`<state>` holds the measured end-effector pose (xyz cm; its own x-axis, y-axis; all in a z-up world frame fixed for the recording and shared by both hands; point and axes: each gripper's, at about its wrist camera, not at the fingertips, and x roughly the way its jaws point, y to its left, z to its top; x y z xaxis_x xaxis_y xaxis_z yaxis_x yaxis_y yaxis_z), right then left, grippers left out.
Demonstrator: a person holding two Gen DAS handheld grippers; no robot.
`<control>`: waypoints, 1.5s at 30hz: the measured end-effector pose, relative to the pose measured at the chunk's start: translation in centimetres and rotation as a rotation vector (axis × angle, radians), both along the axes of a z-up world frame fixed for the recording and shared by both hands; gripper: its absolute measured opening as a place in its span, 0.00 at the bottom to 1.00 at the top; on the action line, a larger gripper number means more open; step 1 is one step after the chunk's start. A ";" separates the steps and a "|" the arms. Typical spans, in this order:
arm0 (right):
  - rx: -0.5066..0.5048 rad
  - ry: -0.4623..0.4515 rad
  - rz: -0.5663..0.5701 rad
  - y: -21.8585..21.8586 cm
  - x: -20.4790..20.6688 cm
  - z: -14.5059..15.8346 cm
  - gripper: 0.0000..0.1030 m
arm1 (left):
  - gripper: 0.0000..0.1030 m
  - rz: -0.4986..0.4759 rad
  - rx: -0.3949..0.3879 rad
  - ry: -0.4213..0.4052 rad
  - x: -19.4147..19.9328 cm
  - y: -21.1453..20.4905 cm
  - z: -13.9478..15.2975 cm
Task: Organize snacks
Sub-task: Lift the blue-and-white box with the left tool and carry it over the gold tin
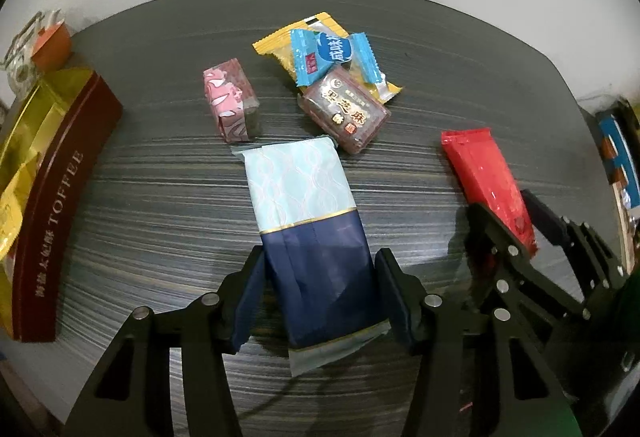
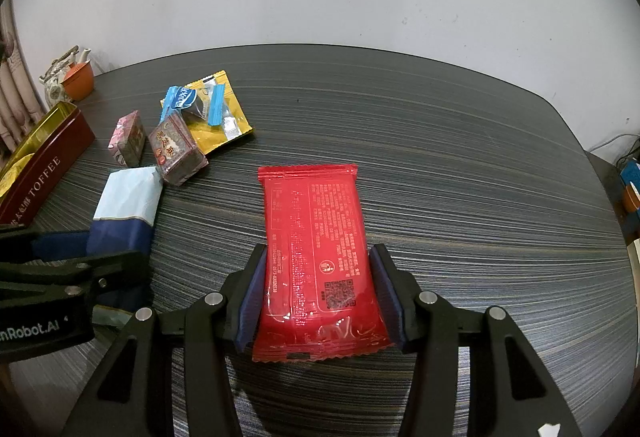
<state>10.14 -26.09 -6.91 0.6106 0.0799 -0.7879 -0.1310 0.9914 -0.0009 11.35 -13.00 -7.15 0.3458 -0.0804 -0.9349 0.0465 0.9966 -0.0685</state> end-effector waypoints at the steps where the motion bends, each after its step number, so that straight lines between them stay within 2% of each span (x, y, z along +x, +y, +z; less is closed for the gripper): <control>1: 0.000 0.000 0.000 0.0 0.0 0.0 0.47 | 0.52 -0.007 0.005 -0.005 -0.2 -0.2 0.1; 17: 0.000 0.000 -0.001 0.0 0.0 0.0 0.47 | 0.52 -0.105 0.032 -0.040 -2.6 0.2 1.5; 21: 0.000 0.000 -0.001 0.0 0.0 -0.1 0.47 | 0.52 -0.140 0.044 -0.083 -3.7 0.5 3.1; 27: 0.000 0.000 -0.001 0.0 0.0 -0.1 0.47 | 0.52 -0.142 0.039 -0.132 -4.8 3.1 5.7; 36: 0.000 0.000 -0.001 0.0 0.0 -0.1 0.47 | 0.52 -0.061 0.079 -0.215 -5.1 9.4 9.6; 45: -0.003 0.000 -0.002 -0.1 0.0 -0.1 0.47 | 0.52 0.065 0.125 -0.236 -4.0 17.2 11.0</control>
<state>10.10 -26.15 -6.98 0.6109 0.0764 -0.7880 -0.1291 0.9916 -0.0040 7.36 4.21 3.84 0.5560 0.0597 -0.8291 -0.0173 0.9980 0.0603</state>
